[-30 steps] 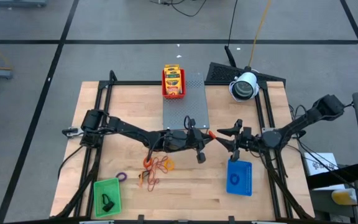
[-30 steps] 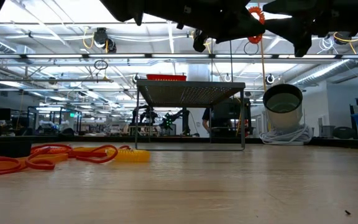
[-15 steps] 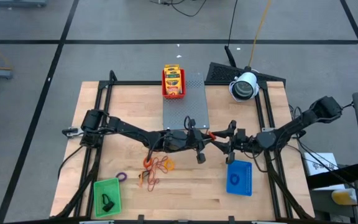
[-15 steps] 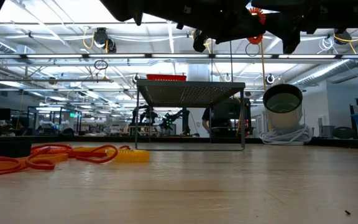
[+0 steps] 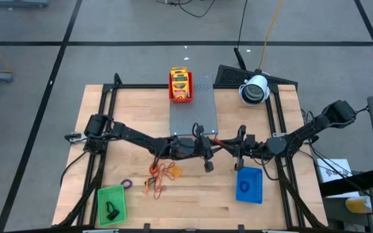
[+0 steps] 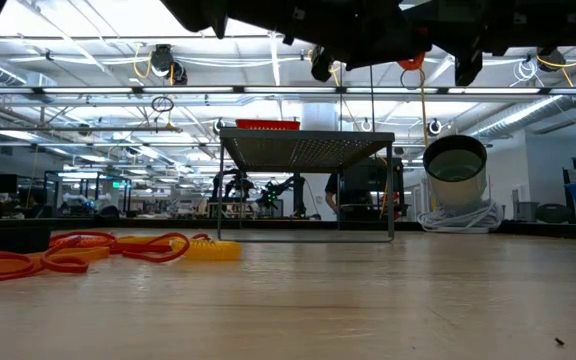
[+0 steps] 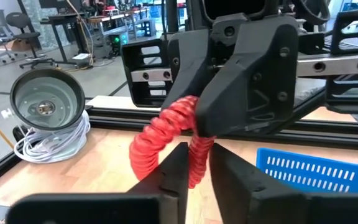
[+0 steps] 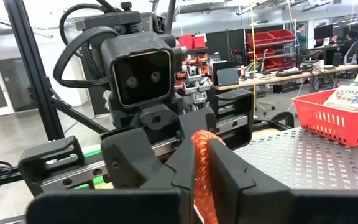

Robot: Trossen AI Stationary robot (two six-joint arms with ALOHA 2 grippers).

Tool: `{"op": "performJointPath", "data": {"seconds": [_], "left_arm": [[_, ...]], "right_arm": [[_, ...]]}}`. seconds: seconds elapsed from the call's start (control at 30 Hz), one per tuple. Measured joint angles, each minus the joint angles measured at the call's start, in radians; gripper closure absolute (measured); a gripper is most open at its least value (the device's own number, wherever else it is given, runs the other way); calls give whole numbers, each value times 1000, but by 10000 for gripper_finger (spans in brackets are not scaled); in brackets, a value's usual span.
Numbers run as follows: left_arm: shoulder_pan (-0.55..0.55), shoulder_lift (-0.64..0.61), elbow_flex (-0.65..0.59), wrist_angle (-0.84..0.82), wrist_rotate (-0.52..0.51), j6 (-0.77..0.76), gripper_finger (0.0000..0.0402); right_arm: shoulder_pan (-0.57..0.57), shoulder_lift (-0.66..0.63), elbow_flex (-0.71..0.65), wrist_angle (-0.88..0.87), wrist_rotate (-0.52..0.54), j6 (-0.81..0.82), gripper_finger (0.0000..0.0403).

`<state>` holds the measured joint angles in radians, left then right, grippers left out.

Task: Pick & Place Office Desk Supplies
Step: Put the orange spring keychain into the blue bin

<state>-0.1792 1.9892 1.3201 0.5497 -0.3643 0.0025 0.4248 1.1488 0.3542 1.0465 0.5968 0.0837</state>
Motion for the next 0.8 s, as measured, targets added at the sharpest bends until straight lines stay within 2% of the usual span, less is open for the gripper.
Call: {"op": "performJointPath", "data": {"seconds": [0.1,0.4,0.8], "left_arm": [[-1,0,0,1,0,0,298],[-1,0,0,-3,0,0,217],[-2,-92,0,-195,-2,15,154]], "right_arm": [[0,0,0,-1,0,1,379],[0,0,0,0,0,1,392],[47,-49,-1,14,1,-89,392]]}}
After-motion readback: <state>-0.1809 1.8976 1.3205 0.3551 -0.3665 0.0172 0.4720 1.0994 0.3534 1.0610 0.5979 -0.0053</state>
